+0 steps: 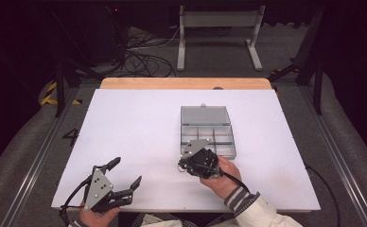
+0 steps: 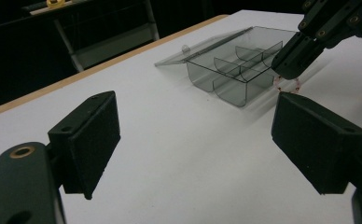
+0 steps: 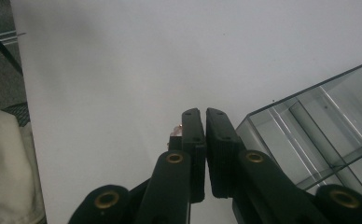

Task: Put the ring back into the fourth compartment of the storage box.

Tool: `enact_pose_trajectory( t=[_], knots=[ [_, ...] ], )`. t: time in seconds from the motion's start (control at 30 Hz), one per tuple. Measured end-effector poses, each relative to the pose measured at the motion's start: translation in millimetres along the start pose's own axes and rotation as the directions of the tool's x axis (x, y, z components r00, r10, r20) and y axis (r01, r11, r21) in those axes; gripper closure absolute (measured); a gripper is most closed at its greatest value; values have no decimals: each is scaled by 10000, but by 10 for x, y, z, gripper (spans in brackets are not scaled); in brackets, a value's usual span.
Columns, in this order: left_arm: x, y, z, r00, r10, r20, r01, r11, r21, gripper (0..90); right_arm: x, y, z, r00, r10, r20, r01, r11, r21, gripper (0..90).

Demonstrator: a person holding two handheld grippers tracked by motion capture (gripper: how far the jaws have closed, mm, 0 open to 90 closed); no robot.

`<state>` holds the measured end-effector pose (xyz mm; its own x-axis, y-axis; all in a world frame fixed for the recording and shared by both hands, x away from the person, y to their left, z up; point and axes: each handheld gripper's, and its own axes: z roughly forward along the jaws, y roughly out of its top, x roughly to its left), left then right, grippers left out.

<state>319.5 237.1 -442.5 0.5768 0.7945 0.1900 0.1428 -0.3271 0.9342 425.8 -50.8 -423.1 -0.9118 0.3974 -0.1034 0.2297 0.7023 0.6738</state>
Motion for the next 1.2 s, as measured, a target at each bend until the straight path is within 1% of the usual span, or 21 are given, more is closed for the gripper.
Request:
enact_pose_trajectory(
  t=[0.1,0.27,0.33,0.43,0.53,0.57,0.67,0.77,0.83,0.93,0.97,1.03,1.1,1.2],
  knots=[
    [0,0,1,10000,9,5,-9,10000,0,162,-9,17,-20,10000,-34,58,35,10000,-91,871],
    [0,-1,-1,10000,-19,15,19,10000,-4,162,-36,52,-76,9999,21,142,-20,10000,-97,871],
    [2,0,0,10000,5,6,-5,10000,-6,162,-46,61,-87,9999,-34,127,36,9999,-112,870],
    [0,0,5,10000,83,-4,-83,10000,8,162,-84,103,-130,9997,55,245,-51,9999,-144,871],
    [0,1,5,10000,81,-1,-81,10000,5,162,-121,139,-158,9995,44,306,-40,9999,-140,870],
    [0,1,4,10000,70,-6,-70,10000,6,162,-126,146,-162,9996,81,264,-76,9998,-189,870],
    [0,0,3,10000,29,14,-29,10000,7,162,-162,172,-185,9992,220,344,-212,9995,-254,870],
    [-1,0,1,10000,31,16,-31,10000,10,162,-184,181,-192,9990,277,354,-268,9993,-272,870],
    [0,0,3,10000,37,18,-37,10000,10,162,-225,199,-195,9984,421,364,-411,9988,-279,870],
    [0,1,5,10000,78,13,-79,10000,7,162,-243,219,-196,9985,421,357,-413,9989,-228,871],
    [-1,2,4,10000,85,13,-85,10000,22,162,-255,231,-199,9982,403,438,-395,9991,-184,870],
    [-1,2,3,10000,80,14,-80,10000,20,162,-288,262,-188,9974,548,475,-541,9984,-153,870],
    [-1,2,2,10000,70,9,-70,10000,11,162,-315,274,-172,9968,595,536,-589,9982,-116,870],
    [0,2,1,10000,51,26,-51,10000,14,162,-332,284,-159,9957,659,657,-658,9978,-39,870]
  ],
)
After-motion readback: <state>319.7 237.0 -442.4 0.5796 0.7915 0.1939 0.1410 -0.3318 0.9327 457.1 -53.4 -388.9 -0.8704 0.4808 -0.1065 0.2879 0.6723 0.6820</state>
